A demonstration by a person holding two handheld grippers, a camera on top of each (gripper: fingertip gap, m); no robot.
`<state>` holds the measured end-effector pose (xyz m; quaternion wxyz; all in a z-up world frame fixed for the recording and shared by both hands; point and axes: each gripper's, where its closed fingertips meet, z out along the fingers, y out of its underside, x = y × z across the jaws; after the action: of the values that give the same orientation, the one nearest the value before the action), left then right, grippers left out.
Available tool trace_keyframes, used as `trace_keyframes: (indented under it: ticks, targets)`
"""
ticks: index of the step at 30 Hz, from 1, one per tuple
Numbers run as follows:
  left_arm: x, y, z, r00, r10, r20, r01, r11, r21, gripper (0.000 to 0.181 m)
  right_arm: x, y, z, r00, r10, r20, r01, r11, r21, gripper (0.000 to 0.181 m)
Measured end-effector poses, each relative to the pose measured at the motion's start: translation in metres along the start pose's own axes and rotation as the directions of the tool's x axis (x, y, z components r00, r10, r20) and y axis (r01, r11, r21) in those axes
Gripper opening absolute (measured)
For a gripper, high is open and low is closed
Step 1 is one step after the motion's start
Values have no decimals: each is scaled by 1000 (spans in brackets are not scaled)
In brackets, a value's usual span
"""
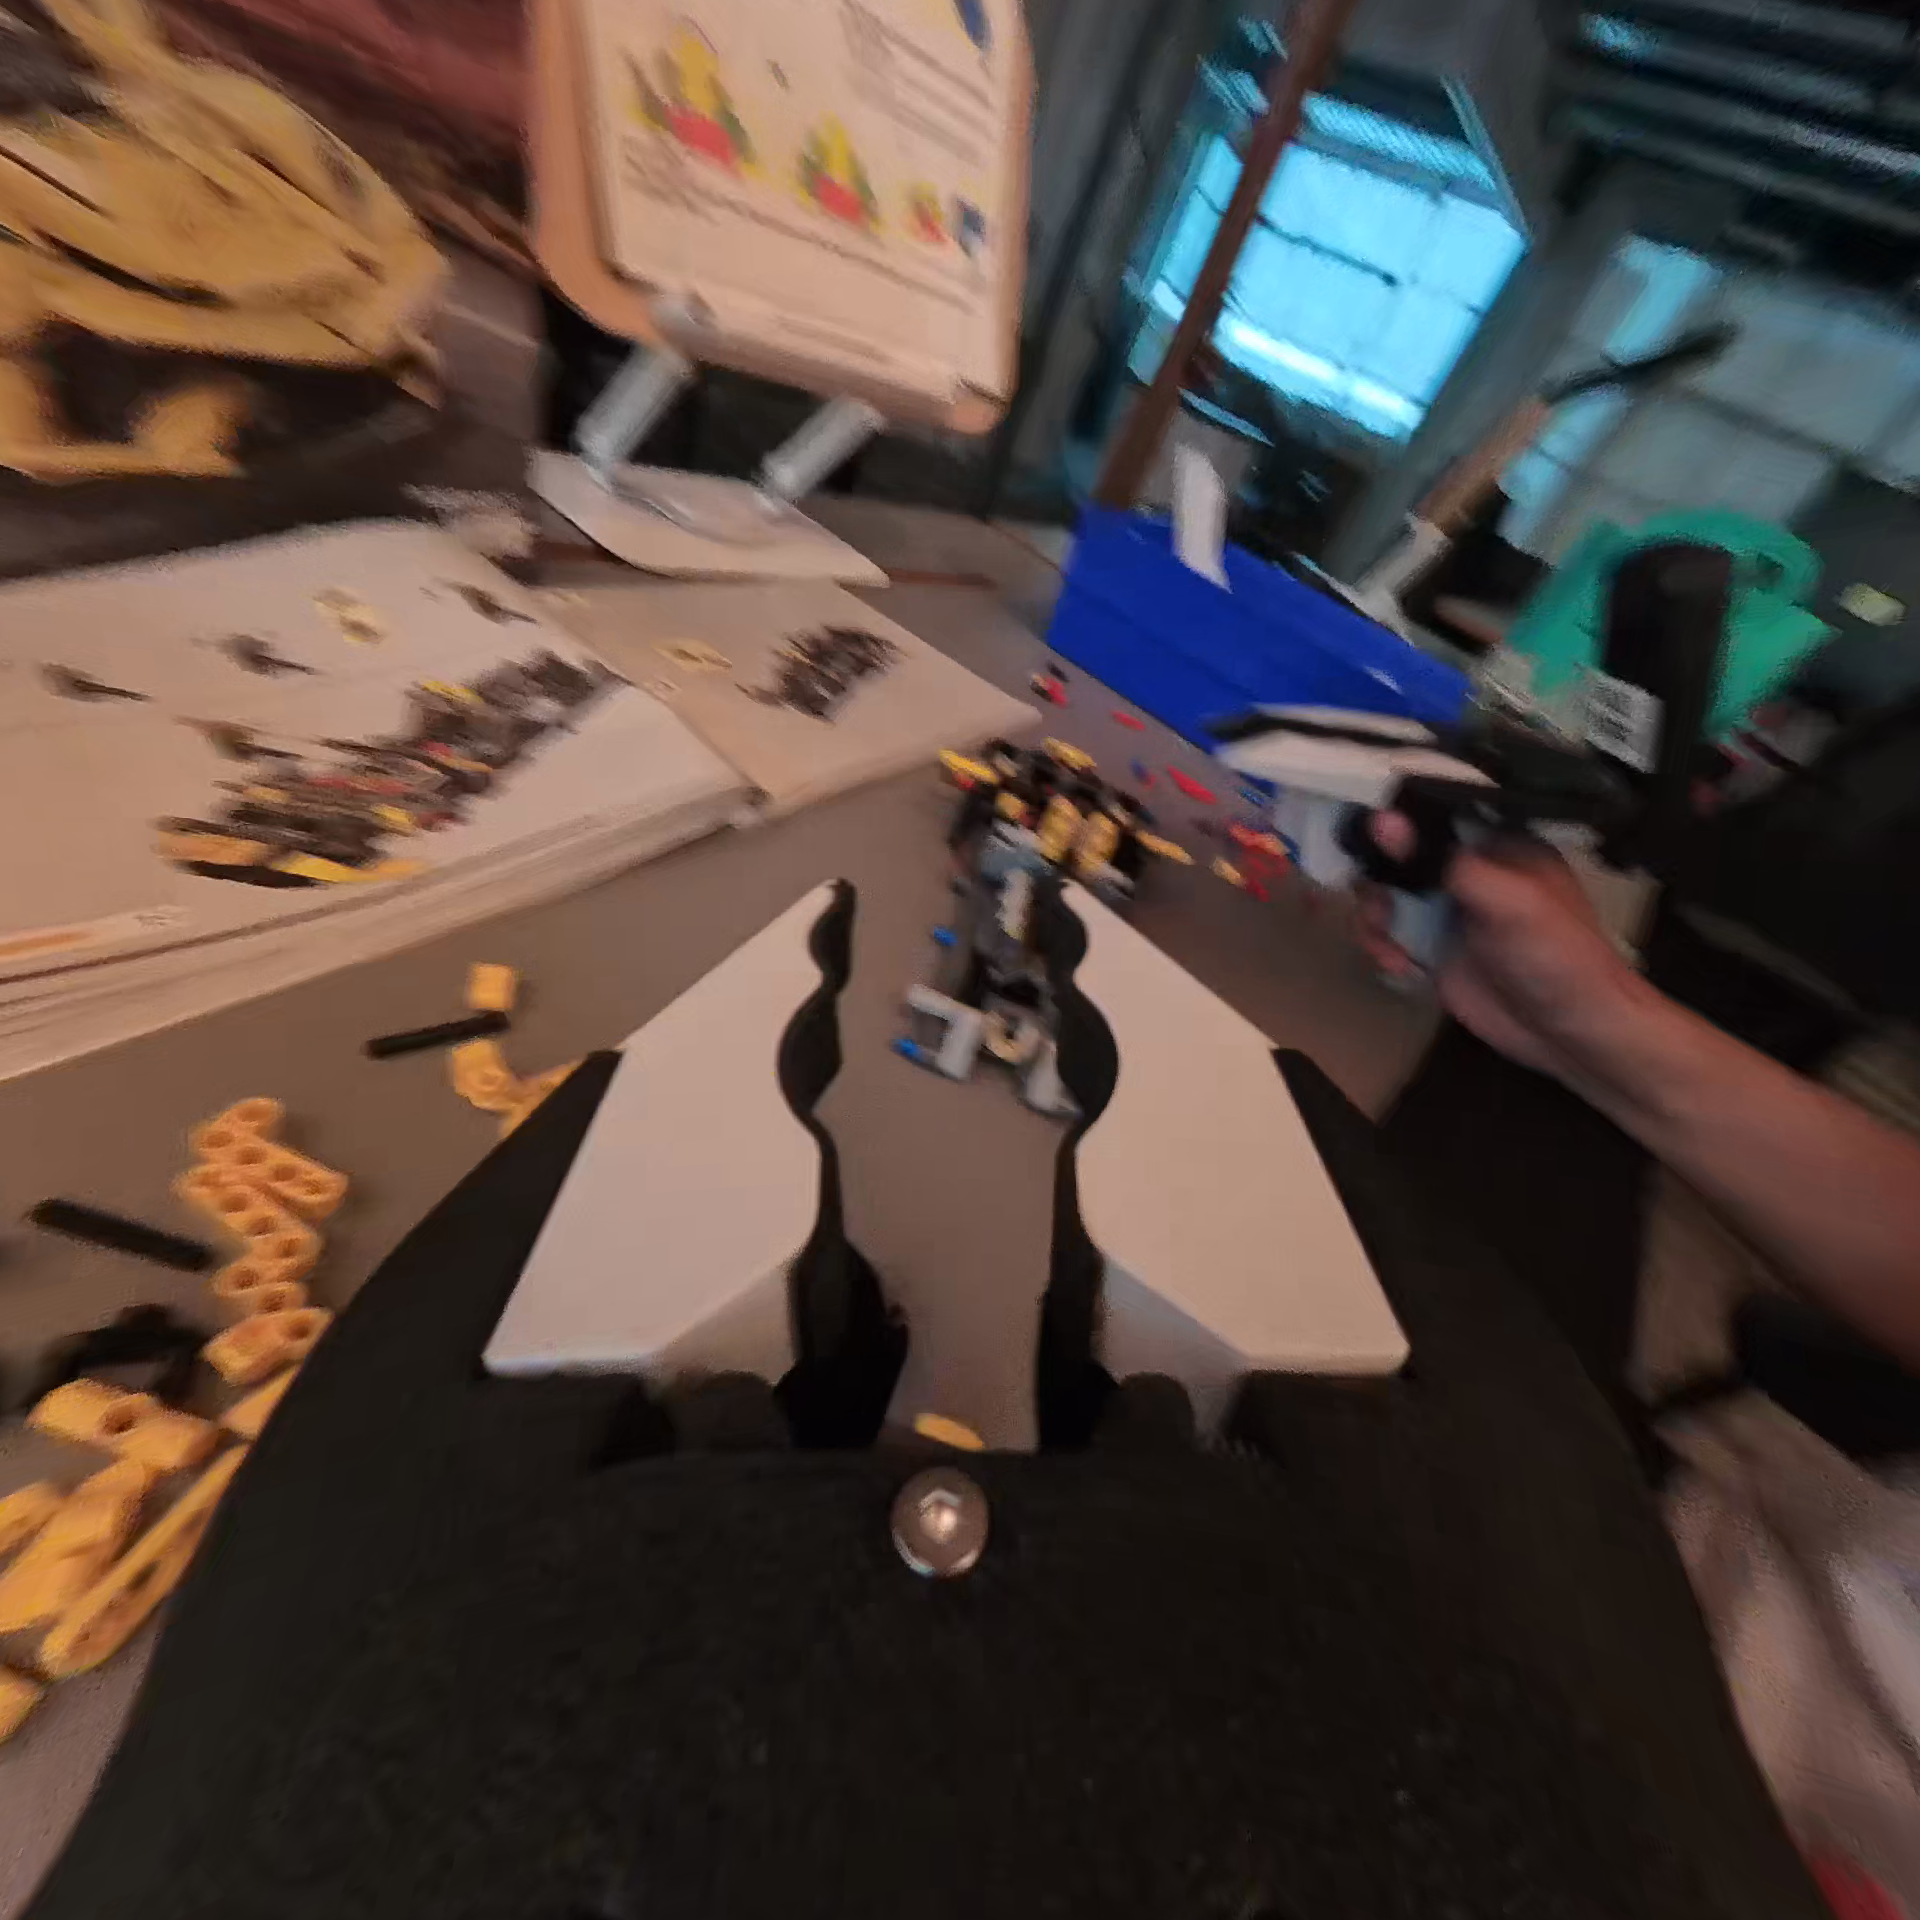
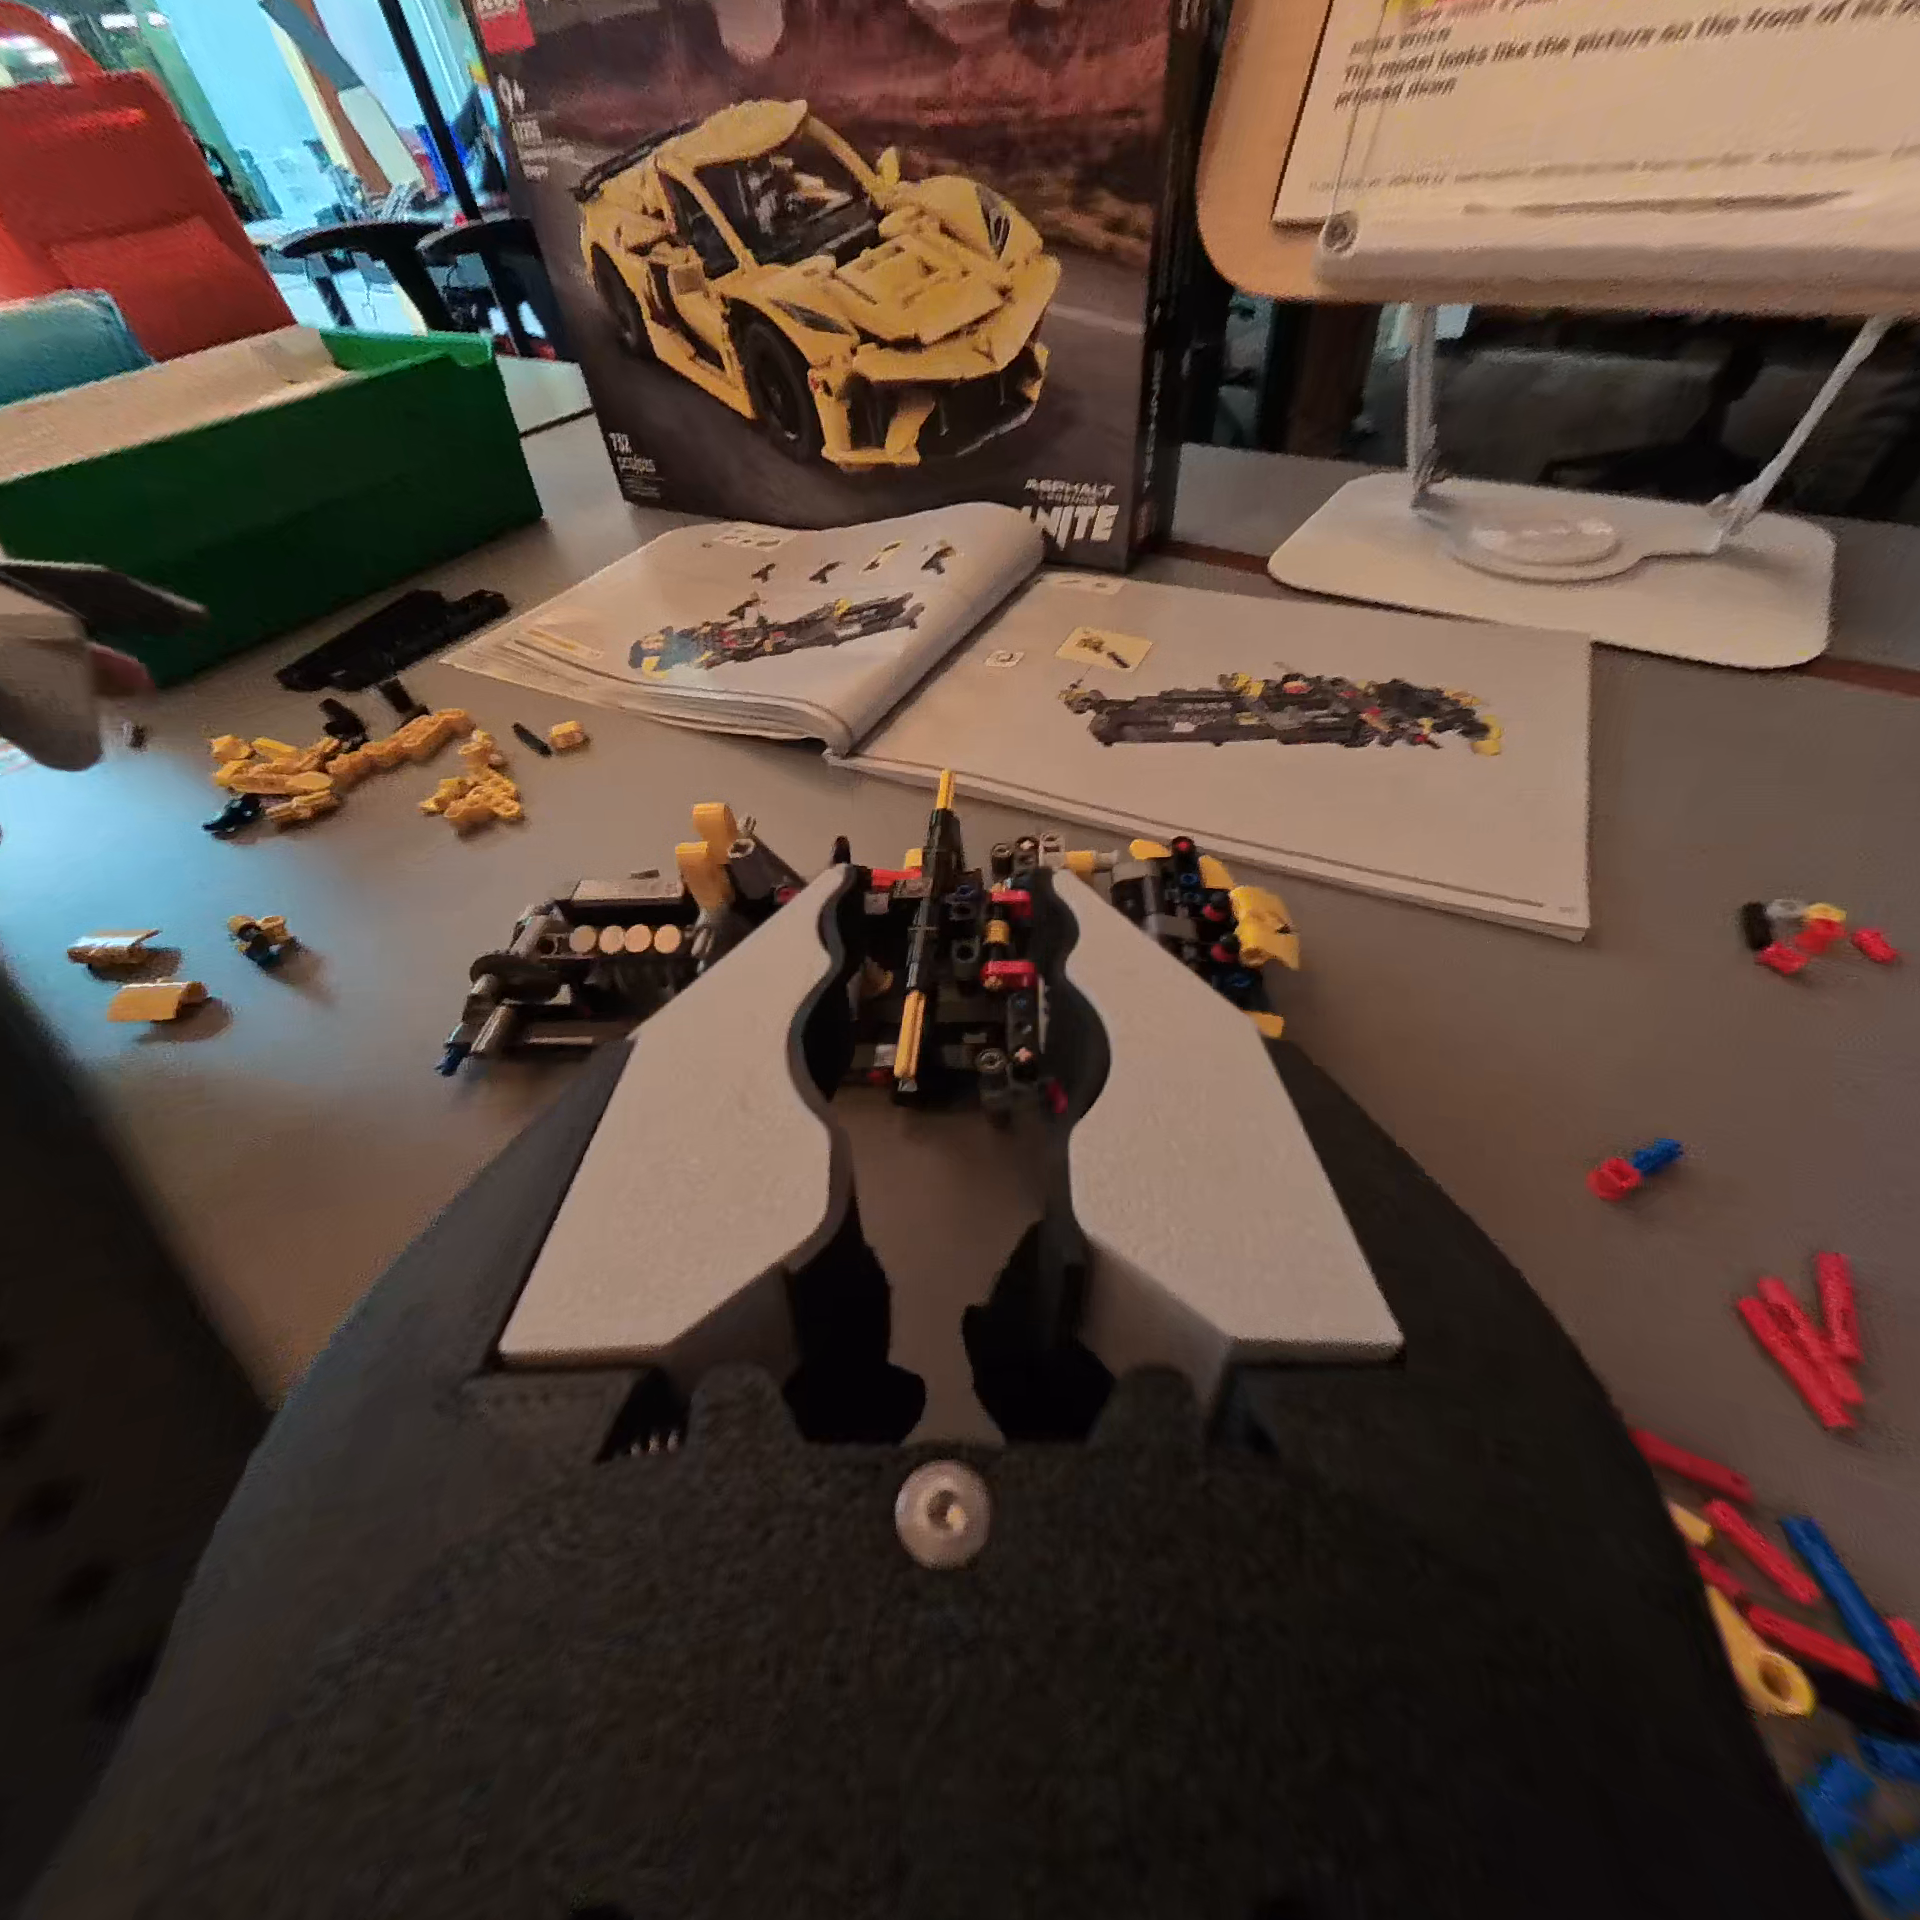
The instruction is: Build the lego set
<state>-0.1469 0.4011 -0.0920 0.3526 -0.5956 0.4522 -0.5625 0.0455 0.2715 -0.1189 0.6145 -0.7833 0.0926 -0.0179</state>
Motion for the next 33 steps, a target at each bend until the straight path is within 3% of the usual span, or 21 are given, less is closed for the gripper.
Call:
trace_keyframes:
  ticks: [2, 5, 7, 9, 15, 25, 26, 28, 29, 31, 33]
  targets:
    - [-14, -11, 0, 992, 57, 115, -67, 994, 85, 47, 4, -3, -3, 1000, -9, -23, 10, 1000, 27, 33]
    - [-25, -10, 5, 975, 102, 198, -121, 989, 84, 74, 5, -4, -9, 1000, 14, -27, -13, 999, 43, 34]
    - [-25, -11, 5, 968, 127, 216, -151, 984, 97, 80, 6, -4, -12, 1000, 19, -25, -18, 998, 53, 32]
    - [-20, -16, 2, 960, 179, 215, -212, 967, 138, 78, 6, -3, -10, 1000, 28, -12, -28, 999, 45, 32]
    - [-19, -12, 4, 978, 144, 149, -166, 975, 150, 73, 4, 0, -2, 998, 47, 30, -48, 999, 25, 31]
    - [-17, -3, 11, 967, 189, 173, -203, 977, 66, 72, 3, 5, 0, 998, 47, 41, -47, 999, 1, 30]
    - [-16, -2, 11, 966, 196, 166, -208, 976, 62, 55, 3, 6, 1, 998, 40, 39, -40, 999, -4, 30]
    - [-11, -3, 8, 965, 219, 144, -231, 970, 70, 5, 2, 6, 1, 999, 26, 36, -26, 1000, -6, 29]
    - [-9, -4, 7, 963, 229, 139, -241, 967, 81, 0, 2, 6, 1, 999, 21, 35, -21, 1000, -6, 29]
    - [-10, -2, 8, 965, 224, 139, -236, 969, 73, 3, 2, 6, 1, 999, 20, 34, -19, 1000, -8, 29]
    - [-14, 3, 12, 966, 206, 153, -214, 976, 40, 31, 2, 7, 1, 999, 24, 36, -24, 1000, -10, 29]
